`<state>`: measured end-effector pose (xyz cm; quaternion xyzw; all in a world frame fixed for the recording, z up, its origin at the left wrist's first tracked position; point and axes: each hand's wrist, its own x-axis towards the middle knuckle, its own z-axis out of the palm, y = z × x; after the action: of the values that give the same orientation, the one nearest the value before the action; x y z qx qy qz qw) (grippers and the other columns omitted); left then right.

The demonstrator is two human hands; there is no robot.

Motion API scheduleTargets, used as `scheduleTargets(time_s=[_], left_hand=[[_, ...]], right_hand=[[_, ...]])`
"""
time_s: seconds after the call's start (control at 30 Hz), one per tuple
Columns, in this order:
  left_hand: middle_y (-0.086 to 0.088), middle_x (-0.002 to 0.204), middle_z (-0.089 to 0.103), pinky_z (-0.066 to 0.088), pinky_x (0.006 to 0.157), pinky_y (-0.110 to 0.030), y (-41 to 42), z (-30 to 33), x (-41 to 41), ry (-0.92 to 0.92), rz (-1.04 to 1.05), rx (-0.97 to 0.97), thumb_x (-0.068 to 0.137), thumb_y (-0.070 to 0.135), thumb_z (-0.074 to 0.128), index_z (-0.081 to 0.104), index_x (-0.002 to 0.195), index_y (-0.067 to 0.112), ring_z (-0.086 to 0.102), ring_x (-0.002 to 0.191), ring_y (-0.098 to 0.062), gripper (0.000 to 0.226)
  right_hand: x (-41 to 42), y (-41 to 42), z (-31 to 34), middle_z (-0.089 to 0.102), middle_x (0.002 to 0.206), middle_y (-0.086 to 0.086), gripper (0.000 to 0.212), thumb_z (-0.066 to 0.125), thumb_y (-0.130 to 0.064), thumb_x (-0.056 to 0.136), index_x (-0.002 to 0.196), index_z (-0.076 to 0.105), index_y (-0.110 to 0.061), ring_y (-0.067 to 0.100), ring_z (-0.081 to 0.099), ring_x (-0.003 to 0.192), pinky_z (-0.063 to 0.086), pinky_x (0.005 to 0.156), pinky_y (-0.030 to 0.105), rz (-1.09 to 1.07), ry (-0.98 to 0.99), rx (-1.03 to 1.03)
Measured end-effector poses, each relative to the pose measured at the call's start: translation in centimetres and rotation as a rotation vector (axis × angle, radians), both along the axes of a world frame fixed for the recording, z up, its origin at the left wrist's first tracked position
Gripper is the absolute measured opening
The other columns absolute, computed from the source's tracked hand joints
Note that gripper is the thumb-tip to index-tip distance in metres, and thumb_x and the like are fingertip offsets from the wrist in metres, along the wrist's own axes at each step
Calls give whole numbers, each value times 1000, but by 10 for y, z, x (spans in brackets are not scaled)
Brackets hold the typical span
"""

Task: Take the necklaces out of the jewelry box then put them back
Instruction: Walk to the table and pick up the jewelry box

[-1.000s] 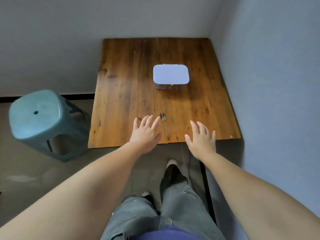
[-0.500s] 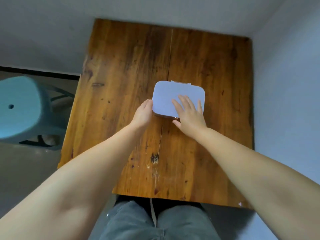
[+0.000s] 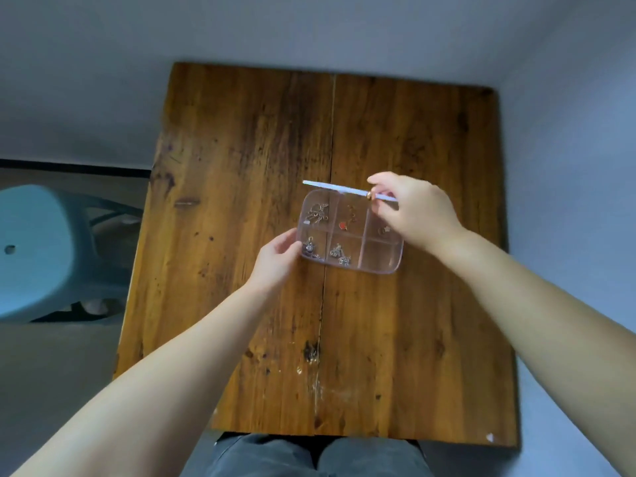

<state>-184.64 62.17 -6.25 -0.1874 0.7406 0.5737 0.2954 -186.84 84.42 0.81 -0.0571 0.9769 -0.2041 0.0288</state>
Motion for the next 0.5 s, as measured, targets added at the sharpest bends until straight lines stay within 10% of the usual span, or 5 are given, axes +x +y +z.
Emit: scheduleTargets(time_s=[0.1, 0.5], left_hand=[[3, 138, 53, 39, 101, -32, 2, -3, 4, 67, -39, -30, 96, 17, 51, 46, 137, 24, 47, 123, -10, 42], [5, 124, 58, 47, 81, -26, -2, -32, 13, 477, -360, -380, 87, 30, 64, 27, 144, 37, 55, 102, -7, 68]], right_hand=[[-38, 25, 1, 65, 112, 10, 28, 56, -33, 91, 111, 61, -13, 30, 60, 95, 38, 67, 28, -206, 49, -5], [-117, 39, -70, 36, 142, 20, 47, 52, -21, 93, 139, 41, -13, 35, 40, 128, 33, 104, 32, -350, -177, -142]])
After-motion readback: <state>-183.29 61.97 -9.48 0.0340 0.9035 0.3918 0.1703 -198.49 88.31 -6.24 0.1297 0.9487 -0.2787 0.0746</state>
